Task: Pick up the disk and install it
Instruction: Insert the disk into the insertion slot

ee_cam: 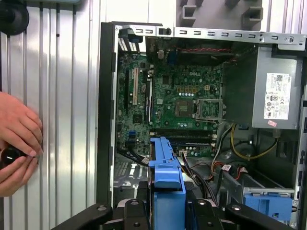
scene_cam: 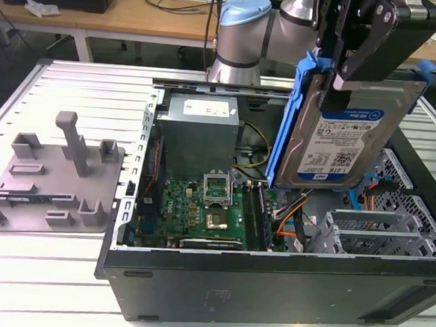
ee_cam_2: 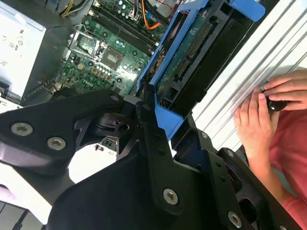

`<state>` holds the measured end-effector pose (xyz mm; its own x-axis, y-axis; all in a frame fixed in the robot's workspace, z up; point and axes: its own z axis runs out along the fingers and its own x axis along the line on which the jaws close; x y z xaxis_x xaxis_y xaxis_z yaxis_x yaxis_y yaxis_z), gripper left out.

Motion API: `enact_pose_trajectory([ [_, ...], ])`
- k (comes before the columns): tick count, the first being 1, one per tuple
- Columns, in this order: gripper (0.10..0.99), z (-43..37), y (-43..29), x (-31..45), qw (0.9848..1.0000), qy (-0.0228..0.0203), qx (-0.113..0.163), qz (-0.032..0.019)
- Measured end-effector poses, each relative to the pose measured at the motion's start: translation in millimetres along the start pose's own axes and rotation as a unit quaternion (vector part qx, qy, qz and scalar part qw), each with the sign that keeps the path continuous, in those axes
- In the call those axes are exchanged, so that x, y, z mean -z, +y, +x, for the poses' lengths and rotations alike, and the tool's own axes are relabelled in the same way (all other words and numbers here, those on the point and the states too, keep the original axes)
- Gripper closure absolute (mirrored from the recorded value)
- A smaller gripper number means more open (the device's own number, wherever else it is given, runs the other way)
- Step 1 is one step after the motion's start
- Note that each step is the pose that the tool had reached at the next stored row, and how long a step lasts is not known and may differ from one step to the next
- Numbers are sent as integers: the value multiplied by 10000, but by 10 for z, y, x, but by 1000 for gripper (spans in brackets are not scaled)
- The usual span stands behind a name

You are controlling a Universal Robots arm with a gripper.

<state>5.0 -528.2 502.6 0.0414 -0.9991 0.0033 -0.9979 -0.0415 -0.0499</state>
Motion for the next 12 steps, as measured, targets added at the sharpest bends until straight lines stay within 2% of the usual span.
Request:
enact_pose_trajectory([
  [2,718,0,0,0,10000,5,-91,0],
  [4,718,0,-1,-2,9995,15,-307,-1],
  [9,718,0,0,-2,9994,17,-338,-1],
  [12,718,8,-25,-9,9994,17,-349,0],
])
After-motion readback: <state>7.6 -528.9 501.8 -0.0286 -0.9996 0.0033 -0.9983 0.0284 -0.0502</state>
